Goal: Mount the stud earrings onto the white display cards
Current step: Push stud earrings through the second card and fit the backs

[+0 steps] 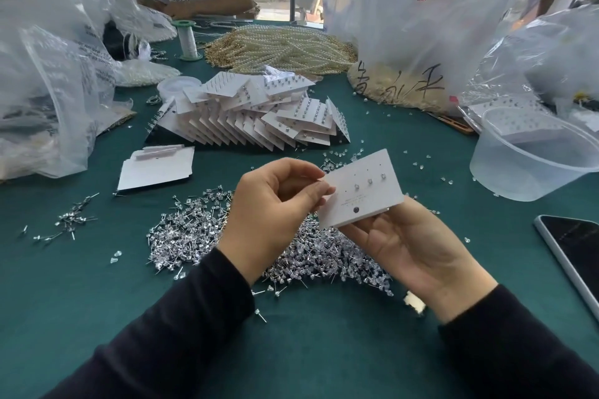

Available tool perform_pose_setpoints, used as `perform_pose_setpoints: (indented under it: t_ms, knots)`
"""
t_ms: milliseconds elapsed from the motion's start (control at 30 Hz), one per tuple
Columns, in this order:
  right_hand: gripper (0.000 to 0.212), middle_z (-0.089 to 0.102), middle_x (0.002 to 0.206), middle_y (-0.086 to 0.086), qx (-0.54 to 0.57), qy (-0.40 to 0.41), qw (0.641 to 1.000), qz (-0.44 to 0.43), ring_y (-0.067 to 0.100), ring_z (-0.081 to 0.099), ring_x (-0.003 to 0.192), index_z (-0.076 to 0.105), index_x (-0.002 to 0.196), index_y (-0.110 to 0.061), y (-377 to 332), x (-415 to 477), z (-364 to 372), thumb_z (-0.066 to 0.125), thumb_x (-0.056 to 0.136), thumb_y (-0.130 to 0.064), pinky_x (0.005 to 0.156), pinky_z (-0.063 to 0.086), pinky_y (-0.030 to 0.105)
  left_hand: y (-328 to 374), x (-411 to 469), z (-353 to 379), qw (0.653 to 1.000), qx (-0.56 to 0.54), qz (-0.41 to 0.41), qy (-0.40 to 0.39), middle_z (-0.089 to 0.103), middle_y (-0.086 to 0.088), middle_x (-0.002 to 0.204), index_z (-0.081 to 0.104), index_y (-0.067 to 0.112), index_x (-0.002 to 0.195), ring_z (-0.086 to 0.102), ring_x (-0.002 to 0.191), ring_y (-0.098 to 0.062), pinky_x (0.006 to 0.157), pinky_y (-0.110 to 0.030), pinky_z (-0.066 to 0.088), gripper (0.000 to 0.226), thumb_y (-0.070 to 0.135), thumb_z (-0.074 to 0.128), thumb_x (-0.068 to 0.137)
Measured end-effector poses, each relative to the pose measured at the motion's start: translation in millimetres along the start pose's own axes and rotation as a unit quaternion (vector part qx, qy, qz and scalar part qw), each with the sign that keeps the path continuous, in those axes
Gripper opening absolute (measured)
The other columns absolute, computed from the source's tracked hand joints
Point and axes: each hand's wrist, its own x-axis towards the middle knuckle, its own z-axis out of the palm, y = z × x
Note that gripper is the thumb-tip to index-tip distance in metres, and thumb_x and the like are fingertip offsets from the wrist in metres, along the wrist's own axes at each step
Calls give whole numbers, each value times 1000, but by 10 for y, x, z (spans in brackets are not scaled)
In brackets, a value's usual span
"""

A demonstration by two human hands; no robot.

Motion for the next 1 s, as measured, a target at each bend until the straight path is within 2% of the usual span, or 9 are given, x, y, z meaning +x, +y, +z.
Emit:
perform_pose_setpoints:
  t_ms: [133, 267, 467, 567, 667, 767, 867, 933, 1000]
  knots:
    - [36, 70, 99, 17, 6, -5, 1000, 7, 23, 69, 82, 66, 100, 1, 28, -10, 43, 63, 66, -12, 65, 57, 31, -10, -13, 30, 990, 115, 73, 34, 69, -1, 85, 69, 21, 76, 63, 79, -19, 69, -35, 52, 14, 8, 72, 75]
    - [45, 64, 111, 26, -2, -1, 1000, 16, 26, 67, 87, 58, 114, 8, 46, -7, 61, 60, 73, -8, 67, 58, 32, -21, -17, 47, 981, 163, 105, 28, 64, 6, 86, 67, 24, 74, 59, 80, -10, 68, -25, 45, 15, 10, 72, 75]
    - [22, 70, 96, 20, 20, -11, 1000, 18, 24, 70, 83, 72, 87, 3, 47, -11, 59, 58, 71, -2, 64, 57, 28, -14, -48, 60, 967, 217, 134, 16, 65, 6, 89, 70, 21, 79, 58, 85, -7, 73, -30, 48, 6, 22, 73, 73]
    - [21, 72, 87, 15, 51, 11, 998, 20, 19, 70, 74, 74, 81, 1, 44, 15, 53, 57, 67, -2, 58, 56, 22, -5, -61, 50, 949, 274, 149, -41, 63, 3, 100, 70, 16, 92, 57, 95, -8, 86, -20, 43, 38, 38, 78, 62]
    - [19, 72, 82, 14, 42, 20, 999, 9, 18, 70, 71, 74, 78, 1, 52, 30, 32, 57, 72, -4, 59, 56, 21, -49, -61, 73, 916, 342, 203, -47, 64, -3, 101, 66, 9, 97, 59, 94, -16, 84, -19, 42, 35, 18, 76, 65]
    - [21, 70, 97, 20, 23, -7, 1000, -4, 24, 68, 88, 71, 89, 5, 71, 34, 21, 56, 78, -6, 74, 56, 28, -80, -62, 72, 950, 265, 164, -12, 68, -2, 85, 67, 12, 92, 63, 78, -16, 71, -31, 53, 19, 16, 62, 74]
    - [22, 71, 88, 17, -27, 10, 999, -42, 25, 68, 81, 72, 83, 1, 68, 30, 19, 57, 74, -11, 73, 57, 31, -100, -22, 56, 994, 104, 26, 10, 68, -16, 77, 66, 14, 82, 64, 71, -31, 73, -49, 55, 5, 13, 62, 82]
    - [22, 71, 83, 15, -72, 14, 994, -76, 24, 68, 77, 73, 77, -1, 25, 18, 6, 57, 74, -15, 72, 57, 32, -121, 0, 43, 996, -48, -80, 10, 71, -11, 77, 66, 10, 81, 66, 72, -23, 72, -37, 58, 3, 7, 64, 81]
    - [21, 72, 82, 12, -162, 52, 977, -130, 22, 68, 76, 74, 75, -4, -74, 10, -60, 58, 78, -18, 70, 56, 30, -134, 17, 25, 976, -165, -142, 11, 72, -4, 74, 64, 5, 83, 68, 69, -14, 65, -25, 57, 13, 11, 65, 71]
